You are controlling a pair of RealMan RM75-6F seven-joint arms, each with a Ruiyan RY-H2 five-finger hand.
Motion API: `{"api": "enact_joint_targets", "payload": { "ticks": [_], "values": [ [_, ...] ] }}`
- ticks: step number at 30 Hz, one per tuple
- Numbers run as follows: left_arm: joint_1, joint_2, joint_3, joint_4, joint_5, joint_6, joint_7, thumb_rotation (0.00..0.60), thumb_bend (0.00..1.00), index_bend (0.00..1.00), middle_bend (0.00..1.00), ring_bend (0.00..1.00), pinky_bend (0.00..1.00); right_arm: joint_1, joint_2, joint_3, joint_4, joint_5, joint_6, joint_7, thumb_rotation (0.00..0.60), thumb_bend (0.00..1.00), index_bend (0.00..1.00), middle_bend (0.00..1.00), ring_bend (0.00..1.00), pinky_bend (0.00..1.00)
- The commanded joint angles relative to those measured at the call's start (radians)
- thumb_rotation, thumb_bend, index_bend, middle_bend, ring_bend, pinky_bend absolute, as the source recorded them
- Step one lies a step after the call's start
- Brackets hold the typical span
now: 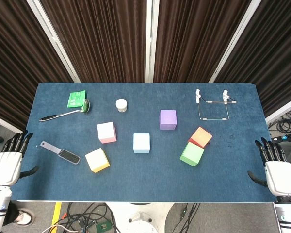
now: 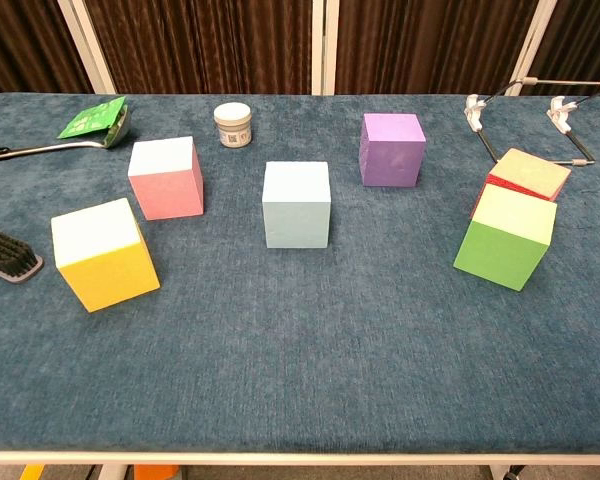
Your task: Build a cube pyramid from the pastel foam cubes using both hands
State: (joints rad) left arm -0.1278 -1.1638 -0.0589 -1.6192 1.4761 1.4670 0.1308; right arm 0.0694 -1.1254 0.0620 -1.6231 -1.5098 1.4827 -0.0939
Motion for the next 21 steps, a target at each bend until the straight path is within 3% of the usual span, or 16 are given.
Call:
{"api": "enact_joint_targets", "payload": {
  "ticks": [1,21],
  "values": [
    [-0.001,0.001,0.0,-0.001,-0.001,-0.002,0.0,0.6,0.0,0.05,0.03,0.02,0.14,0.001,0.001,-0.001,-0.001,-0.001,-0.002,-0.001,0.6,0.11,0.0,0.0,0.0,0.0],
    [0.003,0.002,0.013,0.005,0.015,-0.001,-0.019,0.6,0.0,0.05,0.03,0.02,0.14,0.038,0.022,-0.006,-0.038,-0.009,-0.057,-0.054,0.6,0.11,0.0,0.01,0.0,0.0]
  ]
}}
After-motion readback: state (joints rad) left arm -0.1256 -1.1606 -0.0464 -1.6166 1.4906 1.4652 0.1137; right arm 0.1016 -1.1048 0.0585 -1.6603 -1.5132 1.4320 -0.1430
